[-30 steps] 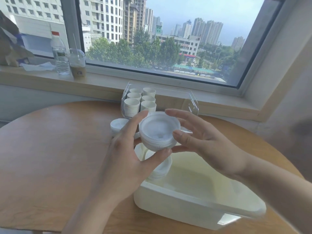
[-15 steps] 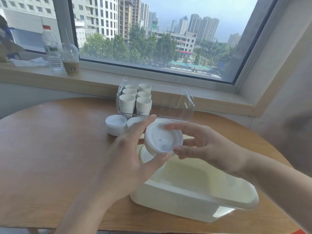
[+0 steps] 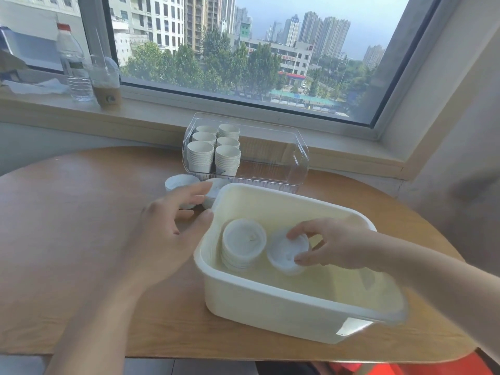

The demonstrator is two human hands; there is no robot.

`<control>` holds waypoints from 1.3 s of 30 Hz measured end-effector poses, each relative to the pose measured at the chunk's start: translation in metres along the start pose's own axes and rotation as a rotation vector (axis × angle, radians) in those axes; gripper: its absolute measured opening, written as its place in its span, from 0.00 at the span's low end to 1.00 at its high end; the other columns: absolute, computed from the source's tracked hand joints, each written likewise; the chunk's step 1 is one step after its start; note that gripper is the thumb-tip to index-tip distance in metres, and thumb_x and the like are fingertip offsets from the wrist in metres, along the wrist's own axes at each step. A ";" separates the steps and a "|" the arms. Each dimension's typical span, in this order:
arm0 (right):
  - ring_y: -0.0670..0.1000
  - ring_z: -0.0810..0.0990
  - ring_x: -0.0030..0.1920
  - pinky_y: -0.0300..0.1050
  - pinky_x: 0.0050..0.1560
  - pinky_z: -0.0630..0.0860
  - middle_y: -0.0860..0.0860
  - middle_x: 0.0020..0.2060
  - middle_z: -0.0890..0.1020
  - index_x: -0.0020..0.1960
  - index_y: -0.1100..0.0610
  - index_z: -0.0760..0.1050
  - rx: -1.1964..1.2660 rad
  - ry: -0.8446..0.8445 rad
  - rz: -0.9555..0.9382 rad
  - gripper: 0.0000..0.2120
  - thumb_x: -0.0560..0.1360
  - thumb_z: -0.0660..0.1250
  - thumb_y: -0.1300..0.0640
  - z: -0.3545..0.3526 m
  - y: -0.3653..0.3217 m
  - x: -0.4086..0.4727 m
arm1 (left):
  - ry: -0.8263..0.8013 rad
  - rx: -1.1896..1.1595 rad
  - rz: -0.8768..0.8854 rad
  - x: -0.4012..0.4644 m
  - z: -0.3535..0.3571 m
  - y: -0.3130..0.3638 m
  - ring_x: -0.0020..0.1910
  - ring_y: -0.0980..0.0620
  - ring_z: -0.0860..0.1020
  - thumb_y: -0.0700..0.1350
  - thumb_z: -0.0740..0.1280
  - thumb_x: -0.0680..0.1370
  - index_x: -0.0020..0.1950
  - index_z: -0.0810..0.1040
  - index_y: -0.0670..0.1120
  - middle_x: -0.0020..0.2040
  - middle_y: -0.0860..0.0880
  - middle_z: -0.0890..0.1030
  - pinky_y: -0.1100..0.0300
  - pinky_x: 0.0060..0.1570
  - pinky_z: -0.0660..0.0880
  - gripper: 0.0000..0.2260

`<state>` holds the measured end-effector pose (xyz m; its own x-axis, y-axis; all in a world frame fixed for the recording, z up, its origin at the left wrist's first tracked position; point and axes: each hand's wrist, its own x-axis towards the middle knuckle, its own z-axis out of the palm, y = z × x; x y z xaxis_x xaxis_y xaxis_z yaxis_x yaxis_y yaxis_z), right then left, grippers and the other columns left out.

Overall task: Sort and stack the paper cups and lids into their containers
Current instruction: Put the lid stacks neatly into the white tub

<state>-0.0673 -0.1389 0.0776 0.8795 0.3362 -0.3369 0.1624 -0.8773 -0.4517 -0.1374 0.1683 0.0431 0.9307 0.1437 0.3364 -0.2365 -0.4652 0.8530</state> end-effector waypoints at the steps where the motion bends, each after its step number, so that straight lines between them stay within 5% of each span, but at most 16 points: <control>1: 0.39 0.80 0.48 0.36 0.52 0.75 0.39 0.61 0.77 0.67 0.38 0.76 -0.024 -0.011 0.001 0.23 0.74 0.78 0.45 0.003 -0.001 0.002 | -0.007 0.000 -0.016 0.000 0.000 0.000 0.58 0.64 0.82 0.59 0.68 0.74 0.71 0.80 0.61 0.61 0.57 0.84 0.49 0.63 0.80 0.25; 5: 0.41 0.80 0.44 0.35 0.50 0.74 0.41 0.62 0.76 0.70 0.40 0.75 -0.061 -0.044 0.022 0.25 0.75 0.77 0.47 0.009 -0.002 0.011 | -0.042 -0.013 -0.033 0.000 0.003 0.002 0.56 0.63 0.83 0.53 0.66 0.75 0.66 0.84 0.57 0.57 0.57 0.87 0.57 0.63 0.79 0.20; 8: 0.46 0.83 0.40 0.30 0.37 0.76 0.41 0.62 0.75 0.68 0.39 0.75 -0.029 -0.075 0.063 0.23 0.76 0.77 0.48 0.009 -0.001 0.012 | -0.050 -0.002 -0.031 0.001 0.003 0.001 0.56 0.62 0.83 0.47 0.70 0.81 0.64 0.85 0.57 0.56 0.58 0.87 0.59 0.62 0.79 0.13; 14: 0.43 0.84 0.40 0.29 0.32 0.74 0.43 0.62 0.73 0.74 0.39 0.70 -0.155 -0.133 0.117 0.28 0.77 0.74 0.45 0.012 0.000 0.014 | -0.033 -0.021 -0.034 0.000 0.004 0.000 0.54 0.65 0.83 0.41 0.69 0.81 0.63 0.86 0.56 0.53 0.59 0.87 0.73 0.54 0.76 0.15; 16: 0.45 0.83 0.42 0.32 0.41 0.77 0.43 0.62 0.73 0.76 0.39 0.68 -0.243 -0.138 0.101 0.29 0.78 0.73 0.43 0.014 -0.003 0.014 | -0.038 -0.024 -0.039 0.000 0.004 0.001 0.54 0.64 0.83 0.41 0.69 0.81 0.63 0.85 0.57 0.53 0.59 0.87 0.70 0.55 0.77 0.15; 21: 0.50 0.72 0.71 0.42 0.69 0.67 0.43 0.73 0.72 0.80 0.39 0.63 -0.414 -0.124 0.029 0.32 0.79 0.69 0.39 0.019 -0.008 0.018 | -0.036 -0.033 -0.045 0.000 0.004 0.002 0.54 0.63 0.84 0.42 0.69 0.81 0.64 0.85 0.56 0.53 0.58 0.87 0.62 0.57 0.79 0.15; 26: 0.51 0.70 0.74 0.45 0.66 0.67 0.43 0.72 0.75 0.80 0.39 0.63 -0.621 -0.069 0.023 0.31 0.80 0.64 0.34 0.015 -0.021 0.009 | -0.041 -0.030 -0.032 0.001 0.005 0.001 0.54 0.64 0.83 0.43 0.68 0.83 0.64 0.85 0.57 0.55 0.59 0.87 0.62 0.59 0.79 0.14; 31: 0.47 0.78 0.63 0.46 0.59 0.75 0.39 0.60 0.81 0.71 0.36 0.72 -0.614 0.256 -0.094 0.26 0.77 0.64 0.29 -0.008 -0.046 -0.007 | -0.038 0.025 0.028 -0.001 0.011 0.006 0.55 0.64 0.83 0.50 0.63 0.80 0.66 0.84 0.56 0.60 0.63 0.84 0.59 0.62 0.79 0.17; 35: 0.48 0.73 0.71 0.51 0.68 0.72 0.40 0.71 0.75 0.76 0.39 0.70 -0.434 0.428 -0.231 0.31 0.77 0.60 0.28 -0.016 -0.062 -0.003 | -0.046 0.110 0.038 -0.004 0.023 0.013 0.59 0.55 0.82 0.54 0.60 0.78 0.68 0.83 0.57 0.63 0.63 0.83 0.47 0.63 0.78 0.21; 39: 0.50 0.61 0.80 0.48 0.78 0.58 0.45 0.81 0.65 0.83 0.45 0.58 -0.369 0.343 -0.211 0.37 0.80 0.56 0.29 -0.010 -0.066 0.017 | 0.008 0.219 0.061 -0.007 0.041 0.020 0.62 0.53 0.81 0.56 0.57 0.79 0.68 0.81 0.59 0.64 0.62 0.82 0.47 0.61 0.77 0.22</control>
<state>-0.0586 -0.0791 0.1103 0.8964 0.4409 0.0460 0.4428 -0.8857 -0.1395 -0.1373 0.1223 0.0419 0.9141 0.1155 0.3888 -0.2256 -0.6518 0.7241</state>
